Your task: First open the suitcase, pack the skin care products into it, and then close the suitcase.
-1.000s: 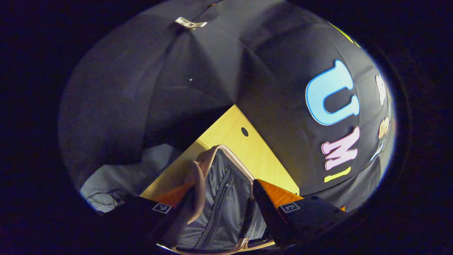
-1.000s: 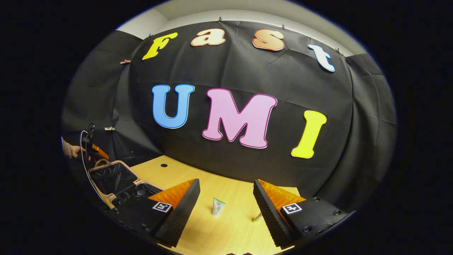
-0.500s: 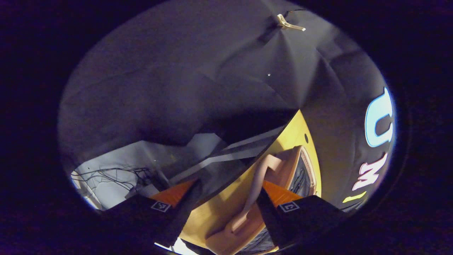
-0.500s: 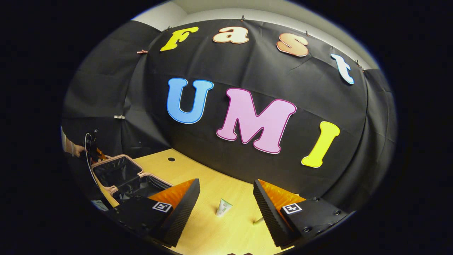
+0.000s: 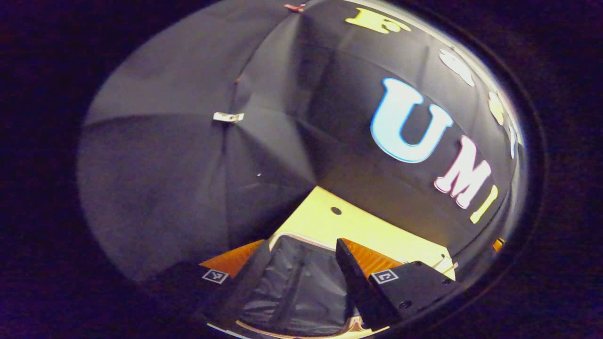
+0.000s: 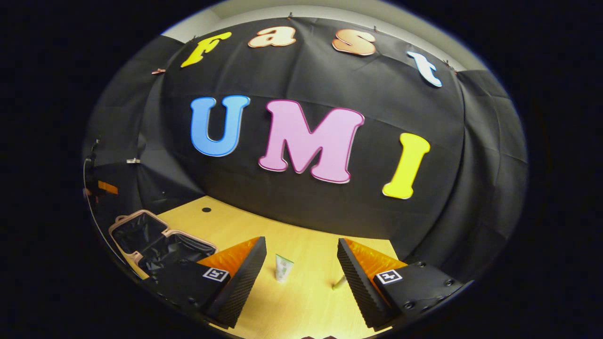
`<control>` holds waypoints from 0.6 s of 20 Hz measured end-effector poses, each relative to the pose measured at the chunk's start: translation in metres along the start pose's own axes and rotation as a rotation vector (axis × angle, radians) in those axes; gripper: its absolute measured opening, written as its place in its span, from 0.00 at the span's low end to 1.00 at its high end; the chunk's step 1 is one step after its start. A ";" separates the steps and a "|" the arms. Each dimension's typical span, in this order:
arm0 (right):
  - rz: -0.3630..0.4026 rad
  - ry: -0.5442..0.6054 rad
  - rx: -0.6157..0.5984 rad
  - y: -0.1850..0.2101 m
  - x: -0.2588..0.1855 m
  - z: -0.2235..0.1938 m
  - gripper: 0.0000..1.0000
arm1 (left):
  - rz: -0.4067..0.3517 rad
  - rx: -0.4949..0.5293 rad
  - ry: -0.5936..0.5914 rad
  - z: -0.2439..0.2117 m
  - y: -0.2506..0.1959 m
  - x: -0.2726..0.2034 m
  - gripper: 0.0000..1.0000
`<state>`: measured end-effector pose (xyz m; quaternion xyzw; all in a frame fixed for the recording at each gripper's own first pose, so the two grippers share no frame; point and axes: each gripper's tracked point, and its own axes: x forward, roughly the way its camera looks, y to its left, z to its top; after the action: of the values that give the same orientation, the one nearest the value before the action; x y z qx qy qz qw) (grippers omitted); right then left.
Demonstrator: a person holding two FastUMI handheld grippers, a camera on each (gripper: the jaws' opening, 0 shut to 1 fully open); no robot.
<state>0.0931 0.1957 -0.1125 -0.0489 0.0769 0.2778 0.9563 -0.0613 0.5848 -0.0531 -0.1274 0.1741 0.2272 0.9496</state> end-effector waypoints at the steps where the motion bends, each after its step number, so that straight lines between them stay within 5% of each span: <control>1: -0.010 0.008 0.007 -0.005 0.003 -0.009 0.97 | -0.057 0.077 0.013 -0.003 -0.042 0.000 0.94; 6: -0.041 0.031 0.063 -0.030 0.012 -0.046 0.96 | -0.327 0.248 0.075 -0.060 -0.241 0.019 0.94; 12: -0.039 0.095 0.109 -0.062 0.038 -0.091 0.96 | -0.568 0.327 0.261 -0.141 -0.393 0.045 0.94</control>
<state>0.1476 0.1512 -0.2052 -0.0115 0.1363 0.2520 0.9580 0.1248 0.2169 -0.1345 -0.0450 0.2858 -0.0950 0.9525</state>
